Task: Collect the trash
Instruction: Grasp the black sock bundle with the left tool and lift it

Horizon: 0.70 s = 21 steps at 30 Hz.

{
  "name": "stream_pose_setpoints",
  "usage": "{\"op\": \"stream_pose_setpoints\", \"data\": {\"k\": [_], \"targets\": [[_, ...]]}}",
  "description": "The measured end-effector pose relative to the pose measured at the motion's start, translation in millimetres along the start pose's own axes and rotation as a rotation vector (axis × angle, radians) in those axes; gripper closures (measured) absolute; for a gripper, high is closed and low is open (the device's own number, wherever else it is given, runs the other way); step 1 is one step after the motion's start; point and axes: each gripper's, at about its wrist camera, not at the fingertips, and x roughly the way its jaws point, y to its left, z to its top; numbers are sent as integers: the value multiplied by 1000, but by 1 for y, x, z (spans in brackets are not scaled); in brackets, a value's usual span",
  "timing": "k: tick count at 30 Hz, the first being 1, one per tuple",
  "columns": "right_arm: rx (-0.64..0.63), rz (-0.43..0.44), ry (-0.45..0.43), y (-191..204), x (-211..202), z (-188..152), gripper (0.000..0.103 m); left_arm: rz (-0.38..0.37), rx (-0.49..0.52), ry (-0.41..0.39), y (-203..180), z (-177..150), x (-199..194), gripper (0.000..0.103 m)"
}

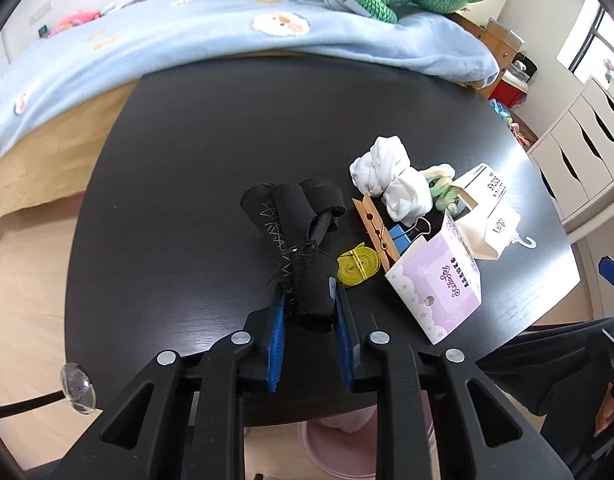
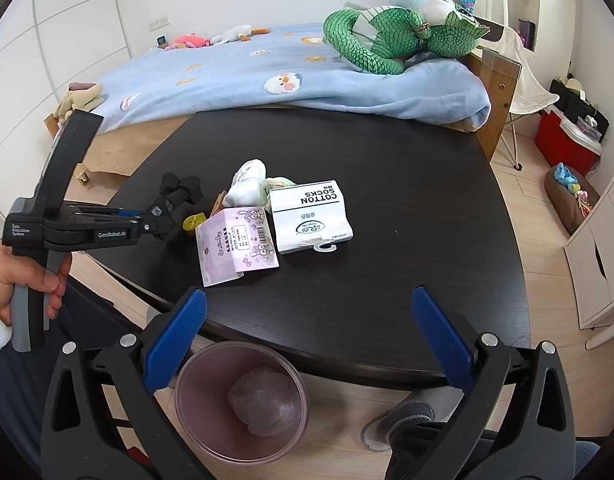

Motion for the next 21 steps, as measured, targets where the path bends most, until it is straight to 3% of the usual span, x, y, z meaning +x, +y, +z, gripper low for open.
{"op": "stream_pose_setpoints", "data": {"k": [8,21], "targets": [[-15,-3,16,1,5,7,3,58,86,-129,-9,-10,-33,83],[-161,-34,55,16,30,57,3,34,146,-262,-15,-24,-70,83]]}}
